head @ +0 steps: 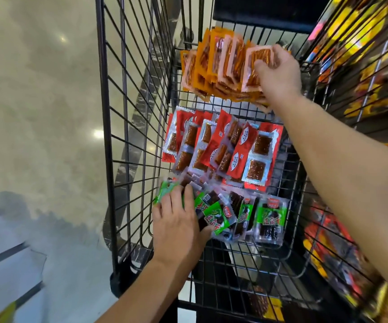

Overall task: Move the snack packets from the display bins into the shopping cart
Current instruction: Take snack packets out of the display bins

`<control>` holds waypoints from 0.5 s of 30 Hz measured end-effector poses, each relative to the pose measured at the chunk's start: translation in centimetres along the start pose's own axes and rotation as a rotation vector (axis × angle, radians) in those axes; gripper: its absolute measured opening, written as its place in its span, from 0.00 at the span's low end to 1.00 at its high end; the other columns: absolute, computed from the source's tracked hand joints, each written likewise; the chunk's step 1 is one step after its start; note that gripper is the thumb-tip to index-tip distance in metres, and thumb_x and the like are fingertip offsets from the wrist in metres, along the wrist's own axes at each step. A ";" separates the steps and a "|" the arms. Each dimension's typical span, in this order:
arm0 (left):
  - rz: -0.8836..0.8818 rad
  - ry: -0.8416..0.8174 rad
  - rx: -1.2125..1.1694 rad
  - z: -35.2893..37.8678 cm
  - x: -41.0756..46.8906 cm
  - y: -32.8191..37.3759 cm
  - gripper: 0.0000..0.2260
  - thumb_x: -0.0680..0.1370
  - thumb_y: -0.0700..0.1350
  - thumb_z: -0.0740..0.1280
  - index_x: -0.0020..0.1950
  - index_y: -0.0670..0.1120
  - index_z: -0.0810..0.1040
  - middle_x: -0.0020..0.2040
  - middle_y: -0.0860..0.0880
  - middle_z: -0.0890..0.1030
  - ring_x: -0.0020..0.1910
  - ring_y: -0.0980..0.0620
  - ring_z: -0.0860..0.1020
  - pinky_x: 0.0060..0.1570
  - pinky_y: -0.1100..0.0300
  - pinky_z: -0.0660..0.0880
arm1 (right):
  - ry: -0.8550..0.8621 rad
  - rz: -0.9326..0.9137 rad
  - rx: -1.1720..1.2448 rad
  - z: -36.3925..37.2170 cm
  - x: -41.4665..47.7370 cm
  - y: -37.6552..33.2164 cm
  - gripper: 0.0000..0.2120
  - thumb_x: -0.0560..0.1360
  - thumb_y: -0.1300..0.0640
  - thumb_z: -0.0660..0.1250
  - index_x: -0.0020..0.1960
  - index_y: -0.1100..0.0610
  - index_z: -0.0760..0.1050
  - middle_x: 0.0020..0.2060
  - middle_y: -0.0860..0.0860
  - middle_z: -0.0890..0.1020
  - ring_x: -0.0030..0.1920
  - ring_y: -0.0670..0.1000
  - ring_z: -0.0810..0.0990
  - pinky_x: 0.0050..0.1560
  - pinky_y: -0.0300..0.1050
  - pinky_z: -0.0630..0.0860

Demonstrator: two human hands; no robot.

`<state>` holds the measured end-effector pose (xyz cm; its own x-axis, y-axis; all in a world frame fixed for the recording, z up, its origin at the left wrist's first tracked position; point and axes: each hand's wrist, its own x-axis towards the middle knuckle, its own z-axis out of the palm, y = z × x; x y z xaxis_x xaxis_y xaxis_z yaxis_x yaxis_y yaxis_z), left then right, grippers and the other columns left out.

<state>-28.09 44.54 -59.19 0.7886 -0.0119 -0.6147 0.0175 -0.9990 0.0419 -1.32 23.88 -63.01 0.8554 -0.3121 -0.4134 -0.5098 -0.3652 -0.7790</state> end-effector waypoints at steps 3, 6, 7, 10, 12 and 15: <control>0.030 -0.021 0.012 -1.0 -0.7 -0.3 0.43 0.80 0.73 0.56 0.85 0.47 0.51 0.80 0.46 0.60 0.79 0.45 0.61 0.78 0.47 0.61 | -0.036 -0.089 -0.195 -0.9 -1.7 -0.9 0.16 0.84 0.53 0.63 0.71 0.50 0.74 0.63 0.46 0.81 0.62 0.46 0.80 0.67 0.48 0.77; 0.034 -0.017 -0.005 -2.9 -1.5 -0.3 0.35 0.82 0.67 0.59 0.82 0.49 0.55 0.79 0.48 0.63 0.78 0.46 0.62 0.79 0.47 0.61 | -0.091 -0.158 -0.421 -2.2 -4.6 -2.1 0.13 0.84 0.50 0.62 0.66 0.51 0.77 0.61 0.50 0.80 0.62 0.52 0.78 0.68 0.54 0.76; 0.043 -0.013 -0.004 -3.7 -1.7 -0.2 0.33 0.82 0.65 0.60 0.81 0.49 0.57 0.78 0.48 0.65 0.78 0.46 0.64 0.79 0.46 0.61 | -0.094 -0.174 -0.522 -2.8 -5.8 -2.4 0.14 0.83 0.50 0.62 0.66 0.53 0.77 0.63 0.52 0.78 0.64 0.56 0.76 0.69 0.56 0.73; 0.061 0.000 0.027 -7.1 -2.6 0.1 0.30 0.83 0.62 0.60 0.80 0.49 0.60 0.77 0.48 0.69 0.77 0.45 0.66 0.79 0.44 0.61 | -0.119 -0.174 -0.767 -4.5 -10.1 -3.4 0.18 0.83 0.50 0.62 0.68 0.57 0.74 0.67 0.57 0.76 0.67 0.62 0.72 0.71 0.59 0.70; 0.080 0.015 0.055 -9.8 -3.4 0.3 0.30 0.84 0.61 0.60 0.81 0.48 0.60 0.78 0.47 0.69 0.78 0.45 0.66 0.80 0.44 0.60 | -0.140 -0.161 -0.893 -5.8 -13.7 -4.3 0.23 0.83 0.47 0.61 0.73 0.59 0.70 0.71 0.58 0.73 0.70 0.63 0.70 0.72 0.60 0.69; 0.122 0.067 0.092 -13.9 -5.4 0.2 0.28 0.84 0.61 0.60 0.80 0.50 0.63 0.77 0.48 0.70 0.78 0.46 0.66 0.79 0.44 0.62 | -0.145 -0.162 -1.013 -8.0 -19.9 -5.8 0.26 0.83 0.46 0.59 0.77 0.58 0.65 0.73 0.57 0.71 0.71 0.62 0.69 0.71 0.58 0.67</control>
<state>-23.80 45.04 -44.97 0.8205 -0.1339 -0.5557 -0.1349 -0.9901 0.0393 -16.15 25.20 -46.53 0.8891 -0.1095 -0.4445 -0.1688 -0.9809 -0.0962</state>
